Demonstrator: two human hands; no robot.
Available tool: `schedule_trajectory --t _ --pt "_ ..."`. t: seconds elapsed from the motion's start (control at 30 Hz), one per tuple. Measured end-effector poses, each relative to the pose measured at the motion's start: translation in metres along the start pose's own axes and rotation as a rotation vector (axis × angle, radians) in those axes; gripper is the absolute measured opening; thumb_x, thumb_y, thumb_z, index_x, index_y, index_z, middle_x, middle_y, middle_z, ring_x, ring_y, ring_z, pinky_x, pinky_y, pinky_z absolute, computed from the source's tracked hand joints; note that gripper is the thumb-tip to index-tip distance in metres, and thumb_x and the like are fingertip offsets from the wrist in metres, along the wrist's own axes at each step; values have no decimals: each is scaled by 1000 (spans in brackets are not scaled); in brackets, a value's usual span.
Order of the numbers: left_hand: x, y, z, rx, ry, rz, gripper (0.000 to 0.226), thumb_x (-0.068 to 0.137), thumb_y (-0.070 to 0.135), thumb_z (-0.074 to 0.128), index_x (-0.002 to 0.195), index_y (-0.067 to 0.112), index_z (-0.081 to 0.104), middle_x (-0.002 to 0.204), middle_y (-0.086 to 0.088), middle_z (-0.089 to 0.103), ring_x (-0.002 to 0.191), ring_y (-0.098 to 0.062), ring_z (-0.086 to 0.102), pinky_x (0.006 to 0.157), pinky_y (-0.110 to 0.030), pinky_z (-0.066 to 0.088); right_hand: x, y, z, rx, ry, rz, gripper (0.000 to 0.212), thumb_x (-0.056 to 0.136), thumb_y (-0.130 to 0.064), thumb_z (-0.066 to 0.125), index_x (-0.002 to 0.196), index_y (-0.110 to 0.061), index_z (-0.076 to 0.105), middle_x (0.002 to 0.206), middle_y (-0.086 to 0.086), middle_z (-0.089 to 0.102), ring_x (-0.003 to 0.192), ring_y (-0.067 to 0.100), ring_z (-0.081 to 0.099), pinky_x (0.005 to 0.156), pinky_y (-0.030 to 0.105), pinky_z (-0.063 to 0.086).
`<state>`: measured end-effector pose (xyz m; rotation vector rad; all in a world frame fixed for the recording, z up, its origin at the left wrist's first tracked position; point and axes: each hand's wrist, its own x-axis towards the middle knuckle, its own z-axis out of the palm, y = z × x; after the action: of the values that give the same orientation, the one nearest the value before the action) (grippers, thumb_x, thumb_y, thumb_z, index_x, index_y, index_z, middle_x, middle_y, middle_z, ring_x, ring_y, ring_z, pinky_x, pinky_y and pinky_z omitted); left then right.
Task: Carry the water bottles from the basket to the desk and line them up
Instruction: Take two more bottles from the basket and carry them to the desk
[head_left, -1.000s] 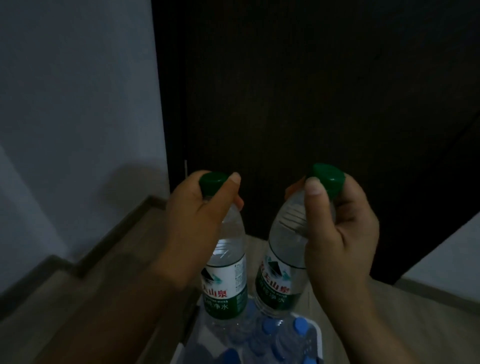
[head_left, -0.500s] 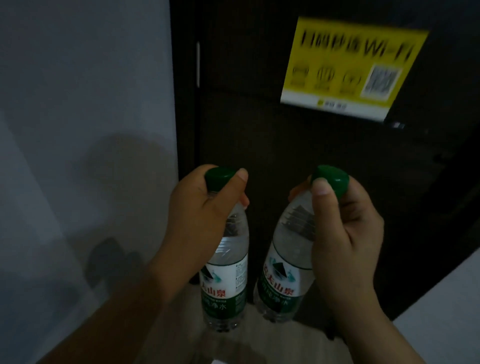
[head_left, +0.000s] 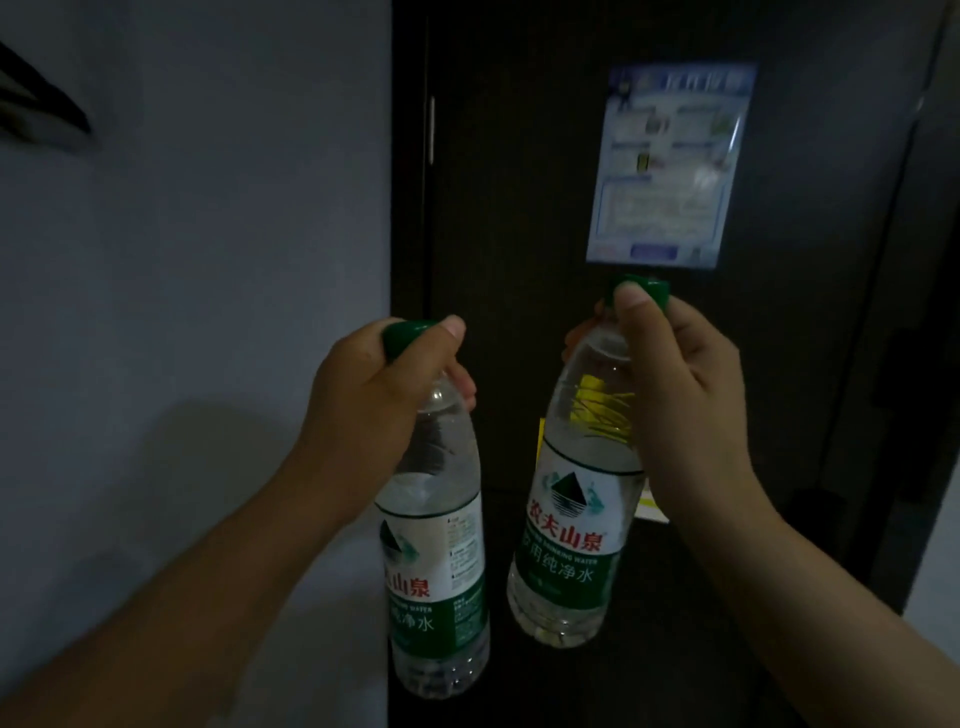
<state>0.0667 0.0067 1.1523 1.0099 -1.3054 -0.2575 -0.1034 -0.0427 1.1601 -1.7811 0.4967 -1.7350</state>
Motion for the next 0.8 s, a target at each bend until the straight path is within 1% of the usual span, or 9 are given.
schedule_trajectory --t 0.1,0.13,0.27,0.4,0.5,0.57,0.67,0.73,0.8 --pt "2 33 -15 -83 2 -9 33 90 32 55 75 4 63 66 -6 69 63 -13 69 61 -19 54 1 -33 4 50 -22 -10 30 96 -33 48 85 -10 64 81 18 67 72 29 67 67 46 57" --pt "1 41 -20 -104 1 -13 31 90 32 55 73 7 62 65 -5 69 65 -15 69 64 -24 56 -1 -42 5 60 -34 -16 31 96 -34 48 86 -8 64 81 19 67 71 29 67 66 46 56" --pt "-8 59 -33 -125 -29 -50 29 90 32 55 70 12 61 66 -4 69 69 -20 70 64 -30 54 -11 -66 8 148 -114 12 36 85 -41 49 84 -9 64 81 16 69 68 20 67 61 28 56" --pt "-14 67 -38 -95 8 -82 28 88 32 57 66 15 61 65 -5 68 68 -22 70 66 -32 52 -14 -70 17 236 -199 33 37 81 -43 49 79 -10 66 78 18 69 65 19 66 59 26 55" --pt "-17 74 -41 -6 61 -71 31 89 33 56 62 19 62 67 -6 70 70 -22 70 67 -33 52 -4 -64 26 294 -235 20 37 88 -36 48 81 -5 67 76 19 69 64 18 66 57 23 54" --pt "-19 79 -42 77 108 -63 36 89 34 55 57 21 64 67 -6 70 69 -23 70 69 -33 53 4 -57 32 324 -243 9 38 92 -34 47 82 -4 68 76 14 71 66 17 67 59 21 54" --pt "-24 85 -41 165 188 -65 33 89 32 55 62 15 63 65 -6 70 66 -21 69 66 -28 56 14 -43 39 418 -302 23 33 89 -37 48 81 -11 67 78 7 73 71 17 70 62 20 56" --pt "-27 88 -38 214 262 -63 31 89 31 55 66 11 61 64 -6 69 64 -20 69 62 -24 56 19 -33 44 523 -375 51 34 83 -40 49 79 -11 66 75 6 73 70 19 69 62 21 56" --pt "-31 91 -34 282 344 -67 31 89 31 55 66 10 61 65 -7 69 65 -20 69 64 -24 56 25 -24 50 626 -447 82 33 83 -41 51 78 -12 66 74 7 73 70 21 69 63 23 56"
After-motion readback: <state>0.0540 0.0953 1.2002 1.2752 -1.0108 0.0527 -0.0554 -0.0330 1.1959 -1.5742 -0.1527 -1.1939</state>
